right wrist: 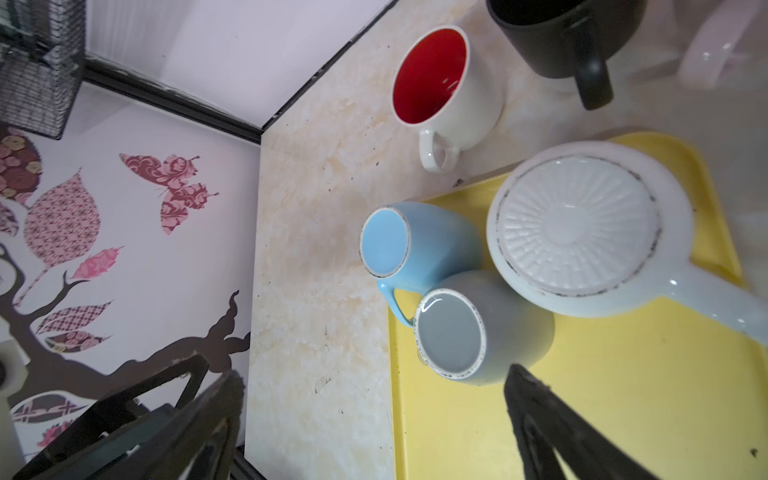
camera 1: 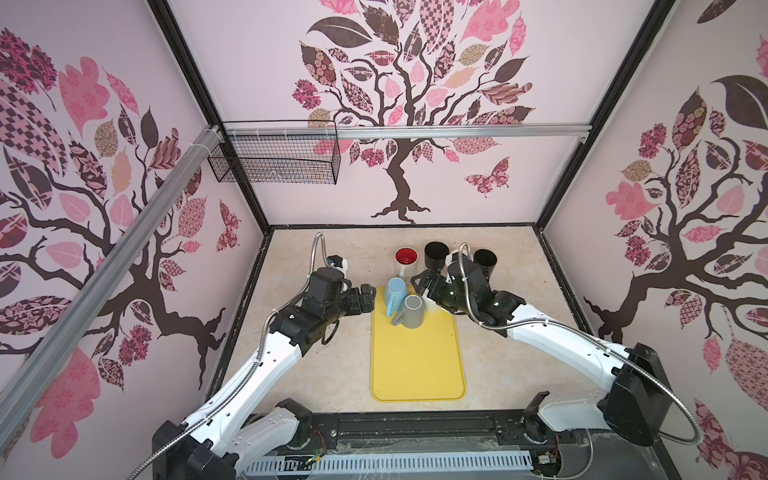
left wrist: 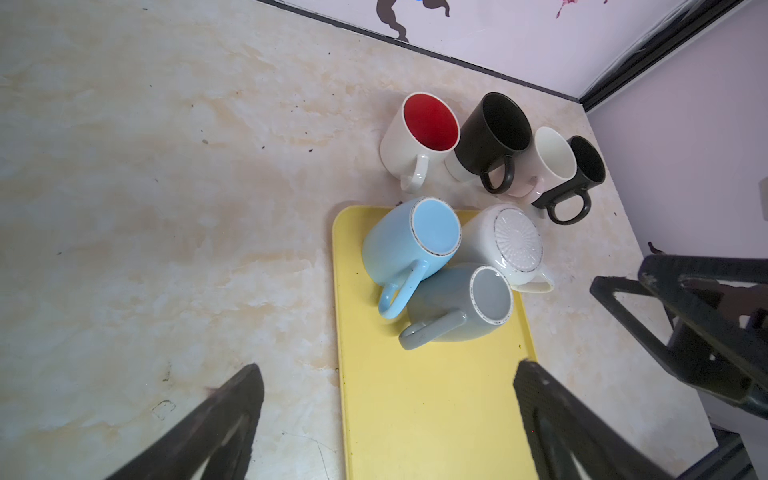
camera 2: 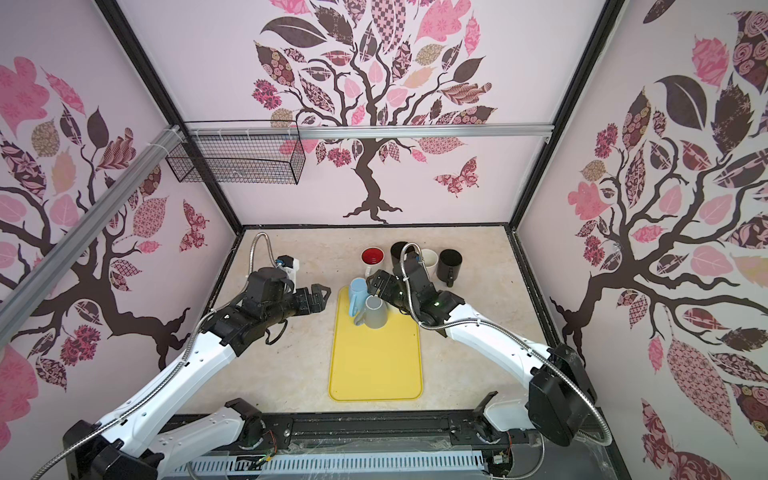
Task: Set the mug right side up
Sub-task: 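Open and withdraw the left gripper while the right moves toward the grey mug, then lower the right gripper onto the upturned grey mug's base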
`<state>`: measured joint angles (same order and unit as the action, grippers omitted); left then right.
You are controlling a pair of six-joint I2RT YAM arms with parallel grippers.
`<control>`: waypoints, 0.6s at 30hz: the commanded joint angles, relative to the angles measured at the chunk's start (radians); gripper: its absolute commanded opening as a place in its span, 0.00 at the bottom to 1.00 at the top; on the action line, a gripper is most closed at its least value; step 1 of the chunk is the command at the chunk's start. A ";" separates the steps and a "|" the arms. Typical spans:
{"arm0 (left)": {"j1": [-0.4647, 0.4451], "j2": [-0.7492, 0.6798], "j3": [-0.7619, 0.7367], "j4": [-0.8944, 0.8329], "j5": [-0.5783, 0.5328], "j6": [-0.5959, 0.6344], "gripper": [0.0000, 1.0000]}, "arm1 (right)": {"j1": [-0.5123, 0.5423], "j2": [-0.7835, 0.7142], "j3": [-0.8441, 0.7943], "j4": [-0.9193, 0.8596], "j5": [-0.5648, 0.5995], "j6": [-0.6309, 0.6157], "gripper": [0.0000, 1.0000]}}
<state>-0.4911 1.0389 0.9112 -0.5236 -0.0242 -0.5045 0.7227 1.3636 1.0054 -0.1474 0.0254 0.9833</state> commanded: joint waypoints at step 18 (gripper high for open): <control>0.007 -0.224 -0.193 0.053 0.001 -0.051 0.97 | 0.167 0.388 0.188 -0.220 0.131 0.385 0.78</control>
<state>-0.4885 0.8215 0.7467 -0.4911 -0.0238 -0.5537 0.8898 1.6981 1.1118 -0.2928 0.1242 1.2945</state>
